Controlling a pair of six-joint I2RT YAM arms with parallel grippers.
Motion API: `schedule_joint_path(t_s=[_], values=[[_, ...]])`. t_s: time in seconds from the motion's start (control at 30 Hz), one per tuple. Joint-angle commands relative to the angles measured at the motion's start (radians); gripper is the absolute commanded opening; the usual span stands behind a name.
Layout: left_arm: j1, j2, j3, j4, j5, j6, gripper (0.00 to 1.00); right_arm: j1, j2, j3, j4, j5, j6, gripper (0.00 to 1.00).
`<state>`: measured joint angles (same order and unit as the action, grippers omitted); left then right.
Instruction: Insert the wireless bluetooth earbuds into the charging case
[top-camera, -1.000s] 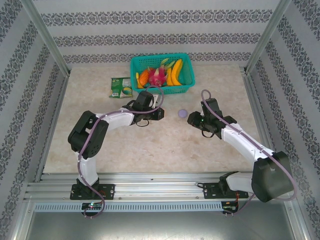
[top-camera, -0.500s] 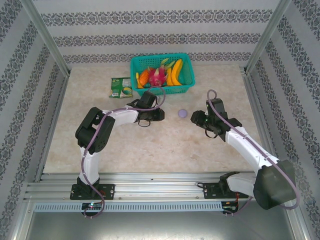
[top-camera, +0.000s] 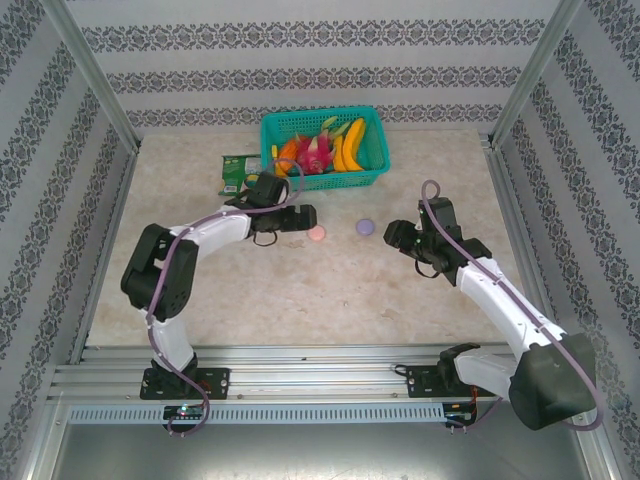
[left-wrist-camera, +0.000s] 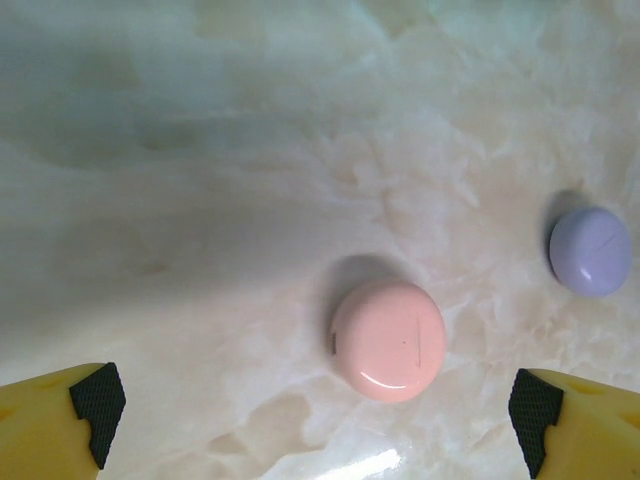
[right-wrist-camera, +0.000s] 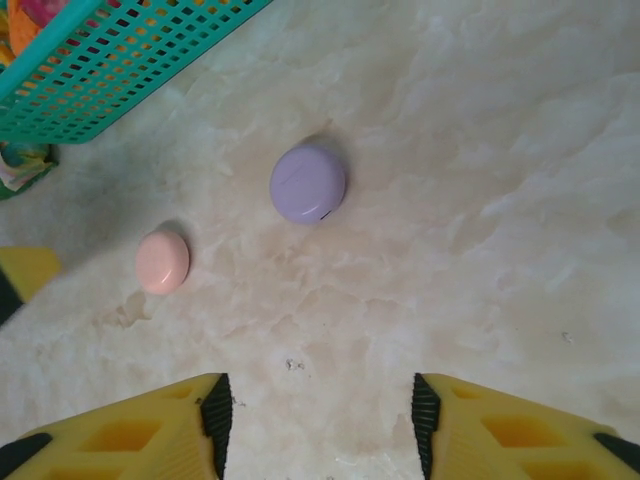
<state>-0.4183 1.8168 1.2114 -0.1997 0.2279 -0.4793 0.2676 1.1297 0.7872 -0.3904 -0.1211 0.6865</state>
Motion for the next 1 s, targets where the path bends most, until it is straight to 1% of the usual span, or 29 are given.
schedule_joint_path(t_s=[0.0, 0.07, 0.1, 0.13, 0.17, 0.23, 0.27, 0.3, 0.4, 0.5, 0.6, 0.7, 0.87, 0.93, 0.97], values=[[0.026, -0.096, -0.023, -0.072, -0.031, 0.055, 1.0, -0.015, -0.036, 0.042, -0.038, 0.003, -0.023, 0.59], [0.039, -0.146, -0.029, -0.094, -0.038, 0.072, 1.0, -0.024, -0.045, 0.053, -0.055, 0.011, -0.032, 0.64], [0.043, -0.167, -0.033, -0.102, -0.042, 0.082, 1.0, -0.027, -0.05, 0.058, -0.058, 0.011, -0.039, 0.7], [0.046, -0.192, -0.037, -0.11, -0.047, 0.092, 1.0, -0.033, -0.054, 0.064, -0.064, 0.014, -0.044, 0.72], [0.049, -0.218, -0.041, -0.118, -0.056, 0.103, 1.0, -0.039, -0.058, 0.07, -0.07, 0.016, -0.05, 0.8], [0.053, -0.267, -0.052, -0.129, -0.079, 0.12, 1.0, -0.052, -0.065, 0.078, -0.077, 0.021, -0.061, 0.83], [0.056, -0.295, -0.059, -0.13, -0.088, 0.129, 1.0, -0.059, -0.069, 0.082, -0.079, 0.025, -0.065, 0.89], [0.058, -0.316, -0.068, -0.127, -0.097, 0.137, 1.0, -0.066, -0.073, 0.085, -0.079, 0.03, -0.072, 0.98], [0.068, -0.392, -0.096, -0.116, -0.129, 0.161, 1.0, -0.082, -0.075, 0.104, -0.086, 0.07, -0.099, 0.98], [0.073, -0.452, -0.126, -0.09, -0.182, 0.188, 1.0, -0.085, -0.076, 0.122, -0.08, 0.157, -0.14, 0.98], [0.075, -0.504, -0.164, -0.05, -0.281, 0.206, 1.0, -0.092, -0.075, 0.123, -0.045, 0.236, -0.197, 0.98], [0.076, -0.579, -0.247, 0.069, -0.354, 0.254, 1.0, -0.097, -0.073, 0.104, 0.022, 0.327, -0.275, 0.98], [0.076, -0.714, -0.448, 0.353, -0.427, 0.379, 1.0, -0.102, -0.049, 0.071, 0.117, 0.464, -0.436, 0.98], [0.076, -0.742, -0.508, 0.433, -0.446, 0.439, 1.0, -0.107, -0.04, 0.05, 0.165, 0.514, -0.473, 0.98], [0.076, -0.747, -0.526, 0.447, -0.448, 0.47, 1.0, -0.11, -0.039, 0.025, 0.211, 0.536, -0.494, 0.98]])
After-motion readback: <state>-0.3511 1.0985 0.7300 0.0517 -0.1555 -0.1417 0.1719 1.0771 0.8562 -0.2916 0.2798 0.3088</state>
